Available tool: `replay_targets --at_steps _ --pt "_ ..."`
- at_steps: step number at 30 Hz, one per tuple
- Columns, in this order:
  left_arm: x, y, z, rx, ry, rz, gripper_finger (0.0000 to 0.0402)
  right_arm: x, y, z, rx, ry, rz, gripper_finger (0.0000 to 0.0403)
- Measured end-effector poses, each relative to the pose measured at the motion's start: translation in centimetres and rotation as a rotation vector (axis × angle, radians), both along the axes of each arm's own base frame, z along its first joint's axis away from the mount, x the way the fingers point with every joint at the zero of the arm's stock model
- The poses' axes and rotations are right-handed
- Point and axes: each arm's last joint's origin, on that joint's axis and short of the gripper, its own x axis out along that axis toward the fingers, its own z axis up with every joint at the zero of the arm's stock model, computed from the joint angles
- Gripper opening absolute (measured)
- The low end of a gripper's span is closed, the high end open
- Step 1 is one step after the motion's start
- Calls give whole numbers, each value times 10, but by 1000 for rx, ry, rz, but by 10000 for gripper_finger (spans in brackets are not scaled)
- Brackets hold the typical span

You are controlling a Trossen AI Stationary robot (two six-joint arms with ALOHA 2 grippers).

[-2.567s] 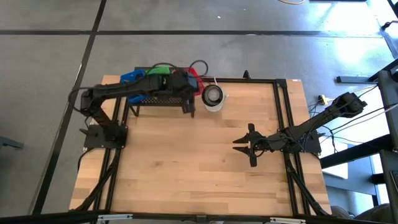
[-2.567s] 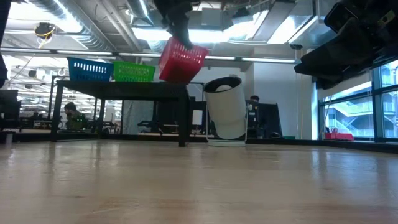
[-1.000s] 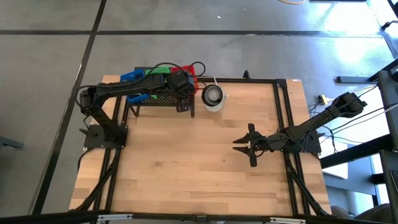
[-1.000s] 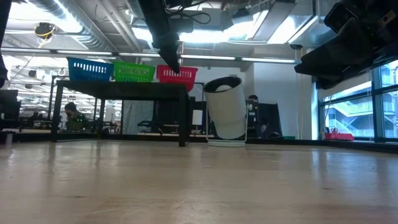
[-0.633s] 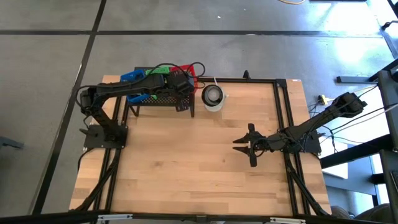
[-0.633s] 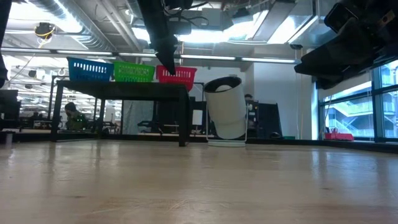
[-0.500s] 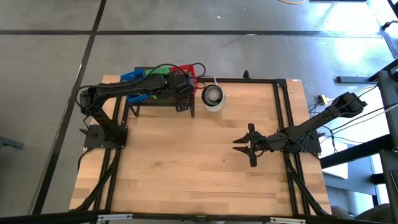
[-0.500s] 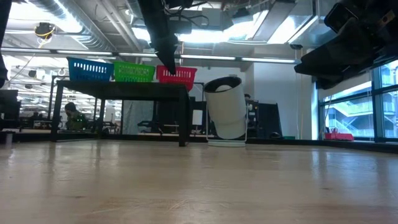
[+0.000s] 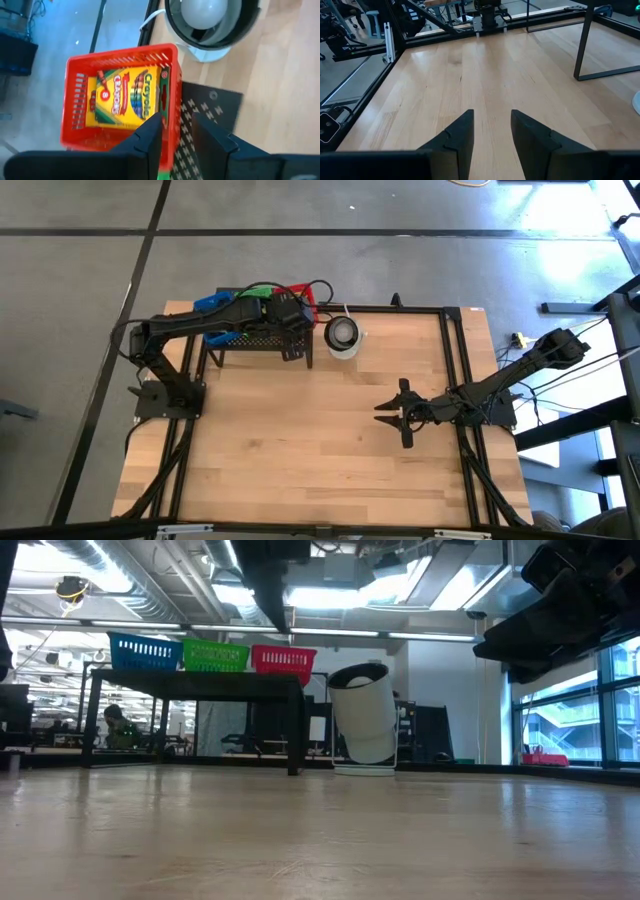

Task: Pick & Place Office Desk Supplies
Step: Return to Home Position

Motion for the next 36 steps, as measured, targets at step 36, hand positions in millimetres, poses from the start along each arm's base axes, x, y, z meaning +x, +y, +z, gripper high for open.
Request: replay_targets --at_steps 36 --pt "-156 -118 108 -347 -427 213 84 0 0 0 1 0 3 129"
